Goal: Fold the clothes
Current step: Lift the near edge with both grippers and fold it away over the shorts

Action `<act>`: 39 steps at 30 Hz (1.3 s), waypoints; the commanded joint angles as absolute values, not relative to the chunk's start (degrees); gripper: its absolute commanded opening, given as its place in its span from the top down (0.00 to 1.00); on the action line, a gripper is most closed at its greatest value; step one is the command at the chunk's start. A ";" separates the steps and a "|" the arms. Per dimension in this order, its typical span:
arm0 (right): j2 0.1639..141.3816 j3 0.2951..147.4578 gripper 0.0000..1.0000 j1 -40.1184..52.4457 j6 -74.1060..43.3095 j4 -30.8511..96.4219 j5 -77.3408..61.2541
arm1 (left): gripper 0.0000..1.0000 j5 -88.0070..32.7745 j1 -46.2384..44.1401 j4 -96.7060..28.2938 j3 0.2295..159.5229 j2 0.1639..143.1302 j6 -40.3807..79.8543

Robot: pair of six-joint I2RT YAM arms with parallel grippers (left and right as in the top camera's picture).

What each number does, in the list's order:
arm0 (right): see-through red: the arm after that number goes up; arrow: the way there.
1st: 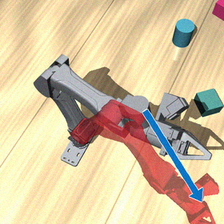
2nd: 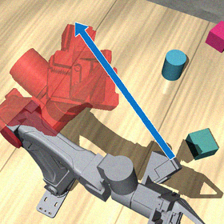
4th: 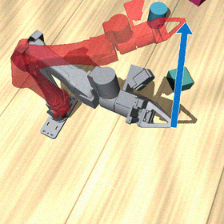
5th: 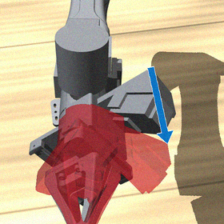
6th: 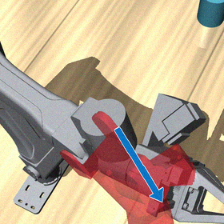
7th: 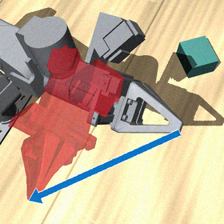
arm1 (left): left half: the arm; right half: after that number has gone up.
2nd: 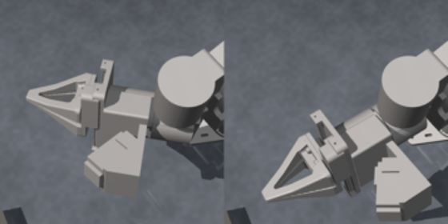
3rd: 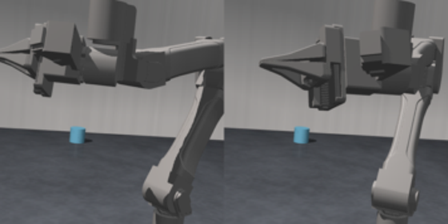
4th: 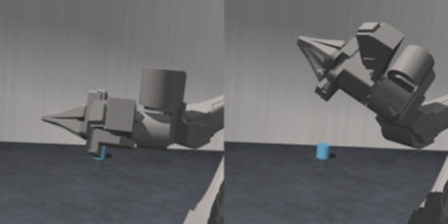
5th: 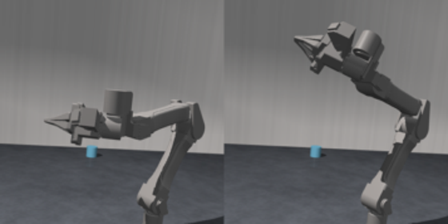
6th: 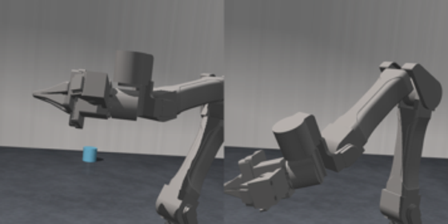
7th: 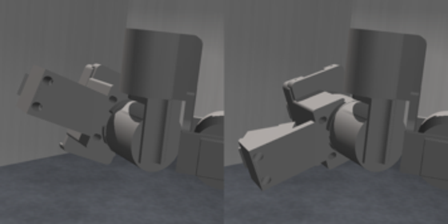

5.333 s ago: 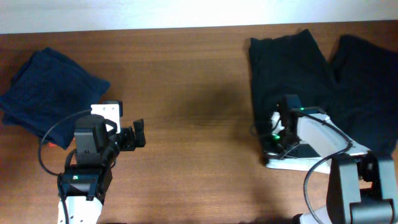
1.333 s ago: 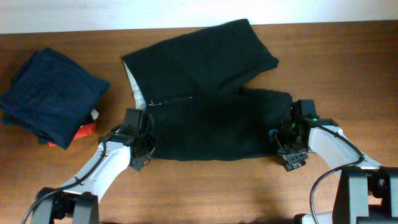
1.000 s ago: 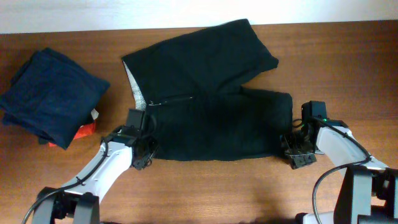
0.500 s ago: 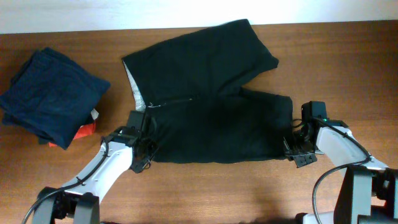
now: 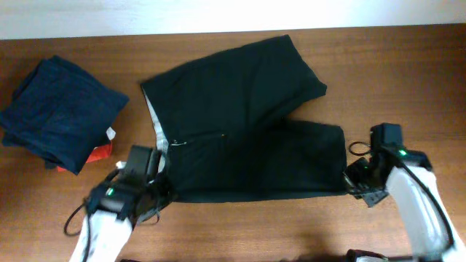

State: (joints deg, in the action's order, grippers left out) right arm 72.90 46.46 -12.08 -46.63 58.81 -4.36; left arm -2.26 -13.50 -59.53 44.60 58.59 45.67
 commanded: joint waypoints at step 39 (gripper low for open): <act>104.47 74.70 0.96 3.40 -13.96 1.89 -7.11 | 0.99 0.47 -0.56 5.02 46.46 92.07 48.36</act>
